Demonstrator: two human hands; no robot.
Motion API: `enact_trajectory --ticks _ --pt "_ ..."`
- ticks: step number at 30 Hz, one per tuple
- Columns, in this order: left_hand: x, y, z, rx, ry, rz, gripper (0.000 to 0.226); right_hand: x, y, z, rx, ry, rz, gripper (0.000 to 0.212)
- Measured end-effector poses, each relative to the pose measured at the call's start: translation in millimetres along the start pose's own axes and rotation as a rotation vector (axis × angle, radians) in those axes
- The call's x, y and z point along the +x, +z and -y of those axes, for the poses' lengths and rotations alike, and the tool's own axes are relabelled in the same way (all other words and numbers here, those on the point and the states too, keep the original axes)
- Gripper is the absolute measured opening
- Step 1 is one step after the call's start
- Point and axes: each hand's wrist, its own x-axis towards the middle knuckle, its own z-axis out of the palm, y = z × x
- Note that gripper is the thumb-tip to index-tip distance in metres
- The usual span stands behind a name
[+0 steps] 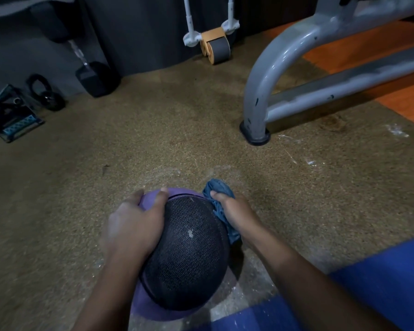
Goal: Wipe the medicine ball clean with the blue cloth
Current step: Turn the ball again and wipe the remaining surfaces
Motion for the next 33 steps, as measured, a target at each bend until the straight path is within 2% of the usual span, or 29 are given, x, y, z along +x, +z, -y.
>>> enact_trajectory --ticks 2,4,8,11,13,17,20,22,24,27,29,31,33 --pt "1 0 -1 0.016 -0.021 -0.013 0.068 -4 1 5 -0.015 0.041 0.006 0.027" --pt "3 -1 -3 0.027 -0.034 -0.012 0.063 -10 2 11 -0.100 0.004 -0.017 0.024" --pt "6 -2 -3 0.034 -0.009 0.002 0.051 -44 19 32 -0.469 -0.445 -0.115 0.025" --pt "4 -3 4 0.054 0.059 0.003 0.042 -66 35 44 -0.665 -0.592 -0.082 0.040" --pt "-4 -3 9 0.057 0.097 -0.011 0.044 -59 30 43 -0.581 -0.514 -0.033 0.033" --pt "-24 0 10 -0.005 0.104 -0.065 0.049 -20 2 20 -0.193 -0.120 0.050 0.012" --pt "-28 1 8 -0.019 0.117 -0.081 0.047 -16 -10 -7 -0.187 0.102 0.056 0.015" --pt "-27 1 7 0.001 0.139 -0.073 0.045 -26 -13 -12 -0.119 0.076 0.012 0.014" --pt "-25 1 9 0.018 0.175 -0.063 0.044 -41 -12 -6 -0.085 -0.066 -0.049 0.018" --pt "-19 -3 17 -0.006 0.221 -0.003 0.056 -67 5 15 -0.357 -0.408 -0.073 0.020" --pt "-12 -7 22 -0.036 0.271 0.041 0.064 -78 23 20 -0.550 -0.566 -0.096 0.030" --pt "-6 -9 27 -0.074 0.347 0.071 0.066 -72 25 22 -0.501 -0.539 -0.119 0.026" --pt "-2 -10 33 -0.107 0.409 0.089 0.063 -51 14 18 -0.293 -0.349 -0.088 0.010"
